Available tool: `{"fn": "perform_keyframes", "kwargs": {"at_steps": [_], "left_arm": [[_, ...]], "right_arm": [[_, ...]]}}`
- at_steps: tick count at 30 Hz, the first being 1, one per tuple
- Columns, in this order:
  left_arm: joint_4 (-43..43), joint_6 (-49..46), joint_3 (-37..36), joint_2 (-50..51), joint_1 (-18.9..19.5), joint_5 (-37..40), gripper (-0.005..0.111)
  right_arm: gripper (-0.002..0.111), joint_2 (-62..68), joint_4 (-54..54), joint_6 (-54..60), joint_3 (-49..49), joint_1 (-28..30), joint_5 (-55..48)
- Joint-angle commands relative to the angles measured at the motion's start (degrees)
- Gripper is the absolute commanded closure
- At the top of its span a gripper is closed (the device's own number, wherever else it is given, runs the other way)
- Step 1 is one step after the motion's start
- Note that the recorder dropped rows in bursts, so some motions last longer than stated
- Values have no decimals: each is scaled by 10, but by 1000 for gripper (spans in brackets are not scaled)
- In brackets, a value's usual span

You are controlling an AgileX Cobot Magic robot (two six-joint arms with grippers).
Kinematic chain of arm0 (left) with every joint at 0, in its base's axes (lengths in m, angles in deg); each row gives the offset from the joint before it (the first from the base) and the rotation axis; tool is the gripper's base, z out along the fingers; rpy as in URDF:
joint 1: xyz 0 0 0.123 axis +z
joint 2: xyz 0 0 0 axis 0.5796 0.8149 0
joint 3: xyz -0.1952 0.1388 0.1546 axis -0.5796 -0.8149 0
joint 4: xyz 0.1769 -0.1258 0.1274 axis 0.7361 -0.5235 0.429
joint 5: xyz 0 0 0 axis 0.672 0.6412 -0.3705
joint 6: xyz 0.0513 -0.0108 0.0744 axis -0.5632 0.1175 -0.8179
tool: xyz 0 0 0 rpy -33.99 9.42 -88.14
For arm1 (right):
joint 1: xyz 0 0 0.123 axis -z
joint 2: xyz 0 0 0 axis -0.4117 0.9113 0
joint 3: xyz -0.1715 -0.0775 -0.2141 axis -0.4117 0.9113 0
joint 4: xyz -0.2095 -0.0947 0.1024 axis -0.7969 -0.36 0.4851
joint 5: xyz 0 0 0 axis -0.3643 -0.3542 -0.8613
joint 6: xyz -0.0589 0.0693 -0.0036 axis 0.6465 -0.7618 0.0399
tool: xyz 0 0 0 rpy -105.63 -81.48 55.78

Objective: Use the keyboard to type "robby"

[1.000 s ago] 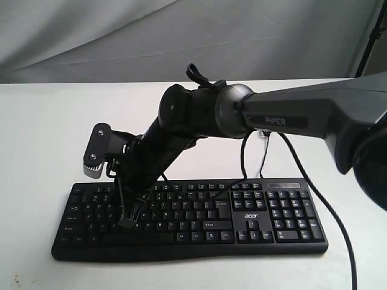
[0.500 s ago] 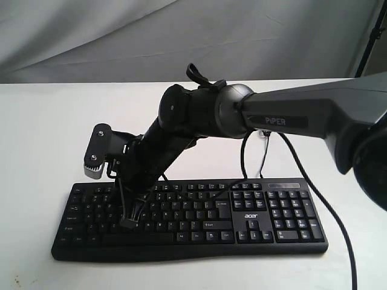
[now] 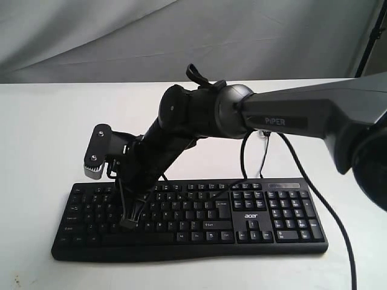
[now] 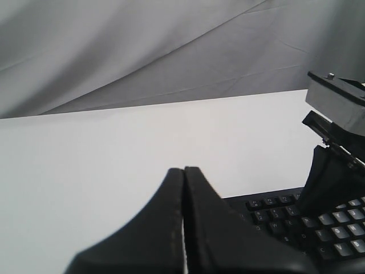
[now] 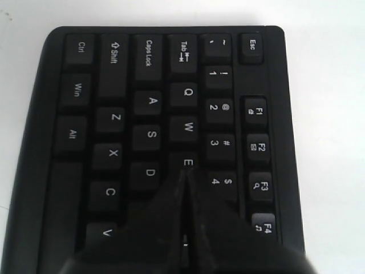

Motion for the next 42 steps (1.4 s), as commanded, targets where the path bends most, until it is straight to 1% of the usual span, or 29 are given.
{"fn": "perform_keyframes", "kwargs": {"at_steps": [1, 42], "left_arm": [[3, 2, -2, -2, -3, -3, 107], [3, 2, -2, -2, -3, -3, 107]], "right_arm": [[108, 0, 2, 4, 3, -1, 0], [108, 1, 3, 14, 3, -1, -4]]}}
